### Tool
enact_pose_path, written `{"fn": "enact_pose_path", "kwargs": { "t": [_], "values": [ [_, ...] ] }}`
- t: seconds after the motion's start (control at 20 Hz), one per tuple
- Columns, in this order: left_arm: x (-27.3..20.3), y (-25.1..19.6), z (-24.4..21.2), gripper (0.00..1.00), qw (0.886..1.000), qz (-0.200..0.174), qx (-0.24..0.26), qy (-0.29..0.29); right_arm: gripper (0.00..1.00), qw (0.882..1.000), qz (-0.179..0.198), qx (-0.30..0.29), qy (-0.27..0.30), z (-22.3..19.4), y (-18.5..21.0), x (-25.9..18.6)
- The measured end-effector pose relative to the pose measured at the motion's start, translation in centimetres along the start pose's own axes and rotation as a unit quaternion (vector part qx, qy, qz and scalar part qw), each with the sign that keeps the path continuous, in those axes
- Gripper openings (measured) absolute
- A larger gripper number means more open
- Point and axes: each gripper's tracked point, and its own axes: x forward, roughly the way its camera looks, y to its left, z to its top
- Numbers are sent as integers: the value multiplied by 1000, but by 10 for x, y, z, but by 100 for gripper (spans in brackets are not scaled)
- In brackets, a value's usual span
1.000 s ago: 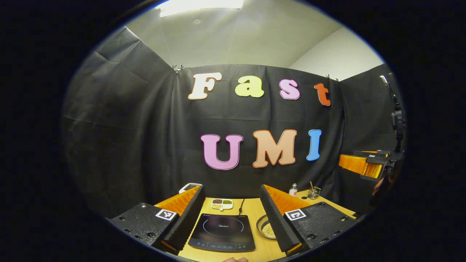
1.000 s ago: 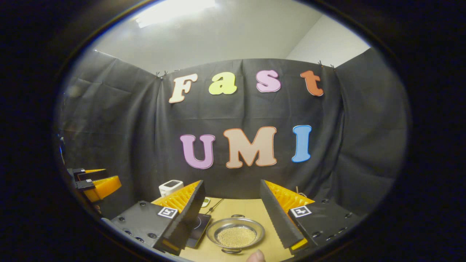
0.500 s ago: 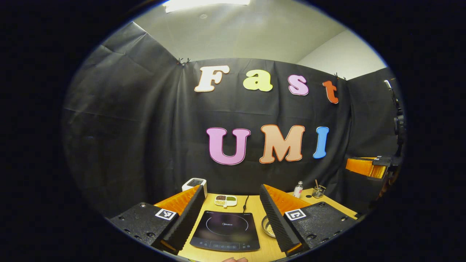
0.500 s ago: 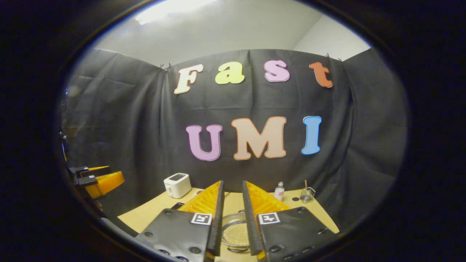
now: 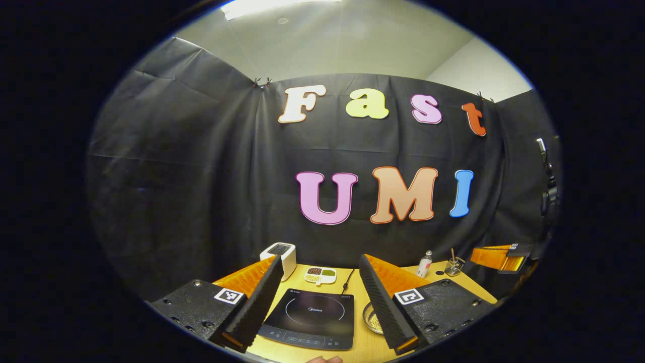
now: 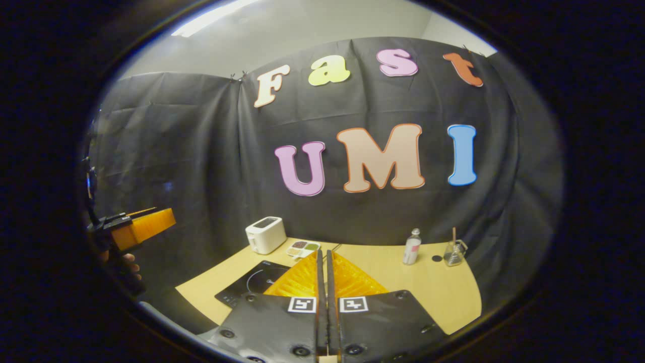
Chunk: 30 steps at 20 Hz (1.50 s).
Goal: First push the handle of the pot to place it horizontally, then grasp the pot with both hands and set it on the induction cooktop.
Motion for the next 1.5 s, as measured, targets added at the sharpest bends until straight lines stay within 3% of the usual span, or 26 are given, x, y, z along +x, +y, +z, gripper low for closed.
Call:
{"fn": "enact_pose_path", "kwargs": {
  "t": [0.15,0.3,0.45,0.7,0.8,0.85,1.05,1.4,1.5],
  "values": [
    [-7,2,-5,93,1000,21,10,9,0,996,55,39,50,-38,18,6],
    [-8,11,-19,88,999,32,7,24,0,990,67,68,102,-69,22,18],
    [-4,27,-28,93,999,39,3,31,2,978,47,115,170,-106,25,31],
    [10,40,-38,93,1000,6,-1,25,2,953,2,179,245,-158,43,45],
    [18,42,-44,89,1000,-13,-3,26,2,946,-13,182,266,-178,49,48],
    [21,45,-48,93,999,-21,-3,27,2,942,-18,185,279,-188,52,49],
    [35,52,-70,93,998,-53,-23,40,3,929,-63,179,319,-226,51,51],
    [49,75,-88,93,996,-57,-54,51,0,905,-105,146,385,-286,52,41],
    [50,76,-90,93,995,-57,-62,54,3,901,-116,144,392,-294,46,43]
  ]
}}
